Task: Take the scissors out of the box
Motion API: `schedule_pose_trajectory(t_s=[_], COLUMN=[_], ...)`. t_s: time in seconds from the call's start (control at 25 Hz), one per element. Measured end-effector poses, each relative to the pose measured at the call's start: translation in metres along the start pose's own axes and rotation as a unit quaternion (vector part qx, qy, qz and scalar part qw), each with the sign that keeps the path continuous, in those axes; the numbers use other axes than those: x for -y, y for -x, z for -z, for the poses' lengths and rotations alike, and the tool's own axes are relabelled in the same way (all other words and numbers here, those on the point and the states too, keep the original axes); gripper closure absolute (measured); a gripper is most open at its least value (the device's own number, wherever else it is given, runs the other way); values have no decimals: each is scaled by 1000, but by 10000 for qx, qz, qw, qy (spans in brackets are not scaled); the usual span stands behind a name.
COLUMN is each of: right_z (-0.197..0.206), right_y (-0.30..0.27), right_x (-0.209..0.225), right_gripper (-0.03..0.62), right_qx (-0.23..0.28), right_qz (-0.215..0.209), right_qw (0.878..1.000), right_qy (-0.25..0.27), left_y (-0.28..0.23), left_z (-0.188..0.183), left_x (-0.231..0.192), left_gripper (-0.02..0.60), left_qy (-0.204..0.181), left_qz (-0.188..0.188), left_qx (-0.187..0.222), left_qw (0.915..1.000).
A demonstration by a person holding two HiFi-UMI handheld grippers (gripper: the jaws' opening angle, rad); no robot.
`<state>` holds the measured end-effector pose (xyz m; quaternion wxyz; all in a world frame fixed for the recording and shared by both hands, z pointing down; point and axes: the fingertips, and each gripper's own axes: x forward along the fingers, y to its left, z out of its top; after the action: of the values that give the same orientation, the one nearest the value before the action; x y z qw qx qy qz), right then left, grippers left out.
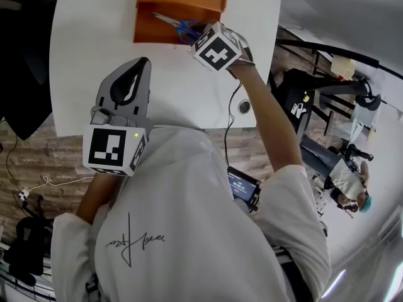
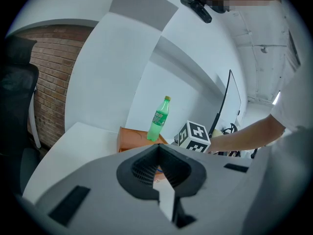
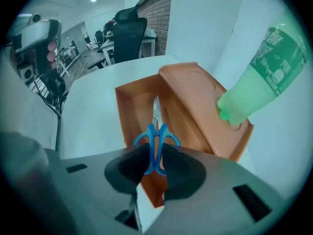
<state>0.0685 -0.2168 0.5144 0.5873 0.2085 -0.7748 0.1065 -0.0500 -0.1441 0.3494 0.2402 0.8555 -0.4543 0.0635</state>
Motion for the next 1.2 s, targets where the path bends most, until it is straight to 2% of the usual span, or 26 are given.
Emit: schedule_pose_trajectory(t_s=[0.44, 0.68, 1.2], right_z=[7, 1, 4], right_y=[19, 37, 61], right_x=[0, -12, -30], right_gripper=[502, 502, 502], right_qx=[501, 896, 1494], right_qz=[92, 94, 135], right_qw=[9979, 9928, 9818], right_qy=[-402, -785, -1166], left_y=[-2, 6, 14], left_z=[-2, -2, -9], left_x=[14, 12, 10], left_gripper=[584, 584, 584], left_qy=[-93, -112, -318], left_qz=[45, 14, -152], left_qx=[33, 26, 54], left_qw=[9999, 9999, 9994])
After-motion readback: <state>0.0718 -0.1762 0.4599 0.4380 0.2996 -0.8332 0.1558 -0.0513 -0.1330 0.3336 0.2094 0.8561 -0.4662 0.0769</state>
